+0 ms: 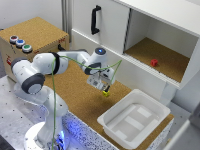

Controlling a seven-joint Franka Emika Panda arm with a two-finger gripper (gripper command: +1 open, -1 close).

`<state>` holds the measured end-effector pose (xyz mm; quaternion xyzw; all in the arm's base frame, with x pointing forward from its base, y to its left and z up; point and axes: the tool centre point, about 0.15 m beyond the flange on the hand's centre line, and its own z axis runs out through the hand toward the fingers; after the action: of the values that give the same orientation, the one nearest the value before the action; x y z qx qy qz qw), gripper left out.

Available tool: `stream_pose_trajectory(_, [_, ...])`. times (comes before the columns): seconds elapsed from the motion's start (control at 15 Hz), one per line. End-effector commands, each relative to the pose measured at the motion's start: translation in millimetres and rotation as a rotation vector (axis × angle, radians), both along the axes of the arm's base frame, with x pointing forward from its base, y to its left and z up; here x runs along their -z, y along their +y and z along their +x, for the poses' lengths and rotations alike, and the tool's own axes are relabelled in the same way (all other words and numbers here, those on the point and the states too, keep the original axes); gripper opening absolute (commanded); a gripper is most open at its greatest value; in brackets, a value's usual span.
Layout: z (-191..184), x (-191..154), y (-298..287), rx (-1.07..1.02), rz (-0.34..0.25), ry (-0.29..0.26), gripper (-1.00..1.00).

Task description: Go push the yellow block to the left

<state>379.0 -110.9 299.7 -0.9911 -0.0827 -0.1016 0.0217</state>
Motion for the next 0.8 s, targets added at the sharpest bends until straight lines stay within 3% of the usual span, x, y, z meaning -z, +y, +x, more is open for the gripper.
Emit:
stream_pose_trajectory(0.0, [19,2,-10,-0.029,0.004,0.066,1.0])
stream_pose_trajectory(0.2, [19,2,-10,-0.029,0.004,0.066,1.0])
stream_pose_trajectory(0.27, [3,1,-2,-0.003,-0.003,0.007,1.0])
stream_pose_trajectory(0.47, [17,7,-2,-0.016,-0.072,0.036,1.0])
stream_pose_trajectory(0.73, [27,26,-17,-0.045,-0.087,0.067,1.0])
